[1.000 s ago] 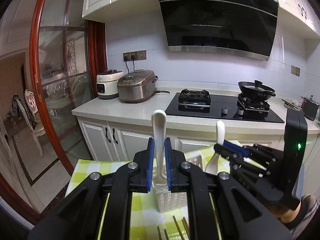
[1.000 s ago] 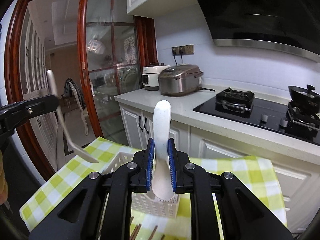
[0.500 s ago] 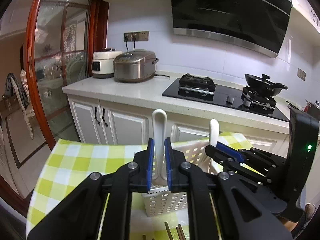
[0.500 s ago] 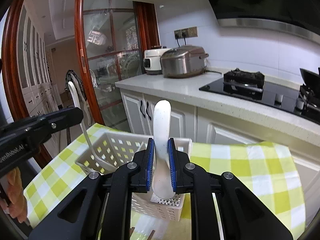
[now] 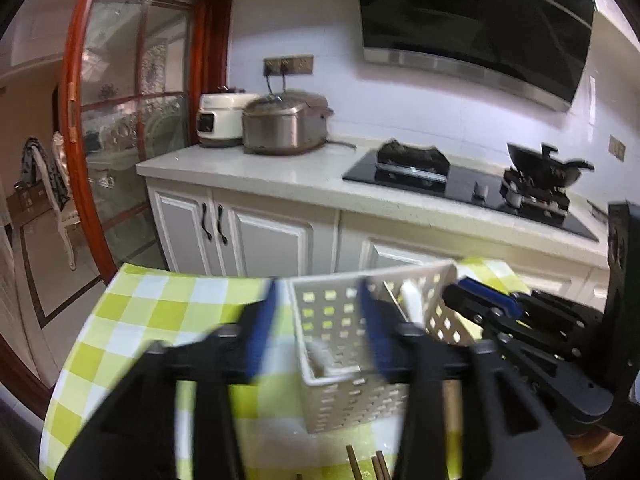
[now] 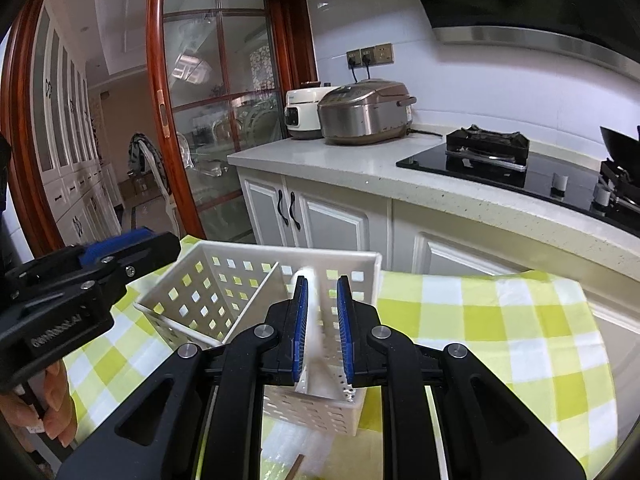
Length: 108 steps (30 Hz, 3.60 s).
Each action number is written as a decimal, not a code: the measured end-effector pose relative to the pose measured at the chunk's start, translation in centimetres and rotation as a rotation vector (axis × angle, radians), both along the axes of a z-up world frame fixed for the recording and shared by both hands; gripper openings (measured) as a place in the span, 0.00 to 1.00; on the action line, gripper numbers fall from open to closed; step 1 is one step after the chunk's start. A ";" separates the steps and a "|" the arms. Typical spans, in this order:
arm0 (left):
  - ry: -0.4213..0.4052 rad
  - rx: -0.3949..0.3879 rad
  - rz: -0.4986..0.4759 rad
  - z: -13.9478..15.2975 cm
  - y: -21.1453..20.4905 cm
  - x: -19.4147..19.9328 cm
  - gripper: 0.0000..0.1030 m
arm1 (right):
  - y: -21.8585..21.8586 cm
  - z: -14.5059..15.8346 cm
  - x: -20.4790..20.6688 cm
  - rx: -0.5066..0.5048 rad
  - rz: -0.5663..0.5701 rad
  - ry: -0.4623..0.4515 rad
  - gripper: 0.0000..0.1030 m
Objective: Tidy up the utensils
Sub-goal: 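Open the right tool to drop the spoon into the caddy, withdraw, then lower the right tool onto one wooden chopstick and close its fingers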
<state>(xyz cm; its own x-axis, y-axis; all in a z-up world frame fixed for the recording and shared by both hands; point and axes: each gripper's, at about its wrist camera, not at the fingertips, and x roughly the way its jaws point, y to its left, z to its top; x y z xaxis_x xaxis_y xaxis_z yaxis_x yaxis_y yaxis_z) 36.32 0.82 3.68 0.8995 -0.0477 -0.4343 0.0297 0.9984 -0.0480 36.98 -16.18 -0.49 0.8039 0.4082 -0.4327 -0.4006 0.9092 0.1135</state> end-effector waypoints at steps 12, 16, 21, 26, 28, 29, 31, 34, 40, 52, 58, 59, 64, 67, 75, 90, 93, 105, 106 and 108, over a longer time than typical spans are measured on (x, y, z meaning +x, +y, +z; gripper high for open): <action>-0.085 0.031 0.106 2.0 0.5 -5.7 0.94 | -3.4 1.5 -5.9 0.009 -0.063 -0.002 0.29; -0.071 -0.001 0.125 1.9 1.6 -8.4 0.95 | -5.0 1.6 -9.0 0.035 -0.098 -0.027 0.49; -0.065 0.030 0.160 0.9 2.3 -12.1 0.95 | -5.8 0.8 -12.6 0.028 -0.132 -0.019 0.58; -0.062 0.041 0.147 -0.7 2.3 -15.5 0.95 | -6.4 -0.4 -15.2 0.033 -0.138 0.003 0.62; -0.056 0.040 0.140 -1.5 2.2 -16.5 0.95 | -6.3 -1.0 -16.2 0.006 -0.144 0.007 0.62; -0.047 0.033 0.134 -1.9 2.2 -17.0 0.95 | -6.2 -1.2 -16.5 0.000 -0.145 0.013 0.62; -0.029 0.019 0.122 -2.9 2.2 -17.9 0.95 | -6.2 -1.8 -17.1 -0.007 -0.145 0.036 0.62; 0.005 -0.004 0.109 -4.2 2.3 -18.6 0.95 | -6.2 -2.9 -18.1 -0.026 -0.153 0.057 0.62; 0.074 -0.022 0.099 -6.9 2.4 -18.7 0.95 | -6.3 -4.9 -18.2 -0.057 -0.179 0.114 0.62; 0.203 -0.004 0.084 -10.9 3.3 -16.8 0.92 | -3.8 -9.1 -14.1 -0.174 -0.149 0.281 0.33; 0.244 0.003 0.080 -12.0 3.6 -15.9 0.85 | -2.8 -10.5 -12.0 -0.230 -0.126 0.337 0.22; 0.248 0.001 0.081 -12.1 3.7 -15.8 0.85 | -2.7 -10.7 -11.9 -0.238 -0.124 0.342 0.21; 0.277 0.005 0.088 -12.8 4.0 -15.2 0.83 | -2.4 -11.4 -11.4 -0.261 -0.111 0.349 0.16; 0.290 0.017 0.095 -13.0 4.0 -14.8 0.82 | -2.3 -11.5 -11.2 -0.264 -0.109 0.346 0.15; 0.354 0.041 0.081 -13.4 3.5 -13.5 0.70 | -2.3 -11.5 -11.3 -0.255 -0.096 0.339 0.08; 0.453 0.102 0.017 -14.7 1.3 -9.5 0.38 | -2.8 -11.5 -11.5 -0.229 -0.086 0.347 0.08; 0.456 0.099 -0.001 -14.7 1.2 -9.3 0.28 | -2.9 -11.5 -11.5 -0.224 -0.082 0.348 0.08; 0.461 0.095 -0.030 -14.7 0.4 -9.3 0.12 | -2.7 -11.6 -11.6 -0.236 -0.079 0.343 0.08; 0.461 0.097 -0.029 -14.7 0.4 -9.3 0.12 | -2.7 -11.6 -11.6 -0.237 -0.080 0.343 0.08; 0.459 0.102 -0.029 -14.7 0.3 -9.3 0.12 | -2.6 -11.6 -11.6 -0.240 -0.081 0.342 0.08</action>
<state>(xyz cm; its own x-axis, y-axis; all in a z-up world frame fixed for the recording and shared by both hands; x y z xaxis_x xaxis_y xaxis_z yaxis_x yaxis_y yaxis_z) 26.97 1.16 -11.01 0.6123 -0.0060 -0.7906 0.0559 0.9978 0.0358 25.39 -18.81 -12.09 0.6231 0.2053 -0.7547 -0.3032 0.9529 0.0089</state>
